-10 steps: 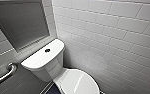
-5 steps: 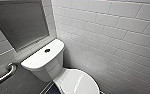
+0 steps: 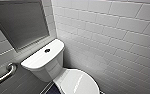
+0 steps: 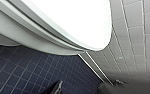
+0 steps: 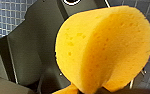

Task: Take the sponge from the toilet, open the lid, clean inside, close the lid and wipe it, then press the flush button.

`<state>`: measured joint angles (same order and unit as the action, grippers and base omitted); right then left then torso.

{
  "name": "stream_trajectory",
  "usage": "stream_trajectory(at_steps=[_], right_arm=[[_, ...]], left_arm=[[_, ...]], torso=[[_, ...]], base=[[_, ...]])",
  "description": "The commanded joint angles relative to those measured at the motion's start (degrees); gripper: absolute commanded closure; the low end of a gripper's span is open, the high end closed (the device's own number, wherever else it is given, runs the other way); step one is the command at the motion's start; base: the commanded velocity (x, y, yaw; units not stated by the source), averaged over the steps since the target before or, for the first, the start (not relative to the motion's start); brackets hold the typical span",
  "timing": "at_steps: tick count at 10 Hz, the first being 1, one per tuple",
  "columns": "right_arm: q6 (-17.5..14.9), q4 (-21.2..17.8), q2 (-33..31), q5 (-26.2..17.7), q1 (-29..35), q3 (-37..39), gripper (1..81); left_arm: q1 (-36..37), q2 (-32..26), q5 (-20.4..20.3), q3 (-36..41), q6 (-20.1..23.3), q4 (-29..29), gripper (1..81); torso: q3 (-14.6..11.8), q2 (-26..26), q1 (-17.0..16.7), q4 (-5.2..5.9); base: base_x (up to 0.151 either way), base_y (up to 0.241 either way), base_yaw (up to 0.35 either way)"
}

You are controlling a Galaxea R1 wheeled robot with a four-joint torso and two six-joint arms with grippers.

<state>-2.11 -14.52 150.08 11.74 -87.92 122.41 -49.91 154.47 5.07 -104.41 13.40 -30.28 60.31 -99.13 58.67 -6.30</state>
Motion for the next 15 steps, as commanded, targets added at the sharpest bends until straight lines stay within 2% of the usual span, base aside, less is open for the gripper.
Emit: stream_trajectory(at_steps=[1, 3, 4, 5, 6, 8, 12, 15], right_arm=[[-0.2, 0.9, -1.6, -4.3, -0.1, 0.4, 81.1], [-0.2, 0.8, -0.7, -4.3, -0.1, 1.6, 81.1], [-0.2, 0.8, -0.5, -4.3, -0.1, 1.9, 81.1], [-0.2, 0.9, -0.5, -4.3, 0.0, 1.9, 81.1], [-0.2, 1.0, -0.5, -4.6, 0.1, 1.9, 81.1], [-0.2, 0.9, -0.2, -4.6, 0.1, 1.8, 81.1], [-0.1, 0.8, 0.1, -4.6, 0.3, 1.9, 81.1], [0.2, 0.7, 0.4, -4.6, 0.6, 1.9, 81.1]], left_arm=[[6.0, 1.6, 4.1, 1.8, 0.0, -1.5, 1.0], [7.3, 4.0, 4.2, 0.3, -2.1, -1.5, 1.0], [7.7, 5.2, 4.2, -0.5, -3.4, -1.4, 1.0], [7.8, 6.1, 4.2, -1.1, -3.6, -1.4, 1.0], [7.9, 6.6, 4.2, -1.3, -3.6, -1.4, 1.0], [8.1, 7.0, 4.1, -1.6, -4.0, -1.5, 1.0], [8.2, 9.6, 3.1, -10.6, -12.2, -1.3, 1.0], [8.9, 11.1, 2.1, -12.4, -13.9, -1.4, 1.0]], torso=[[0.0, 0.0, 0.0, 0.02], [0.0, 0.0, 0.0, 0.0], [0.0, 0.0, 0.0, -2.73], [0.0, 0.0, 0.0, -4.24], [0.0, 0.0, 0.0, -0.99], [0.0, 0.0, 0.0, -2.76], [0.0, 0.0, 0.0, -2.84], [0.0, 0.0, 0.0, -2.84]], base=[[0.0, 0.0, 0.0], [0.0, 0.0, 0.0], [0.0, 0.0, 0.0], [0.0, 0.0, 0.0], [0.0, 0.0, 0.0], [0.0, 0.0, 0.0], [0.0, 0.0, 0.0], [0.0, 0.0, 0.0]])
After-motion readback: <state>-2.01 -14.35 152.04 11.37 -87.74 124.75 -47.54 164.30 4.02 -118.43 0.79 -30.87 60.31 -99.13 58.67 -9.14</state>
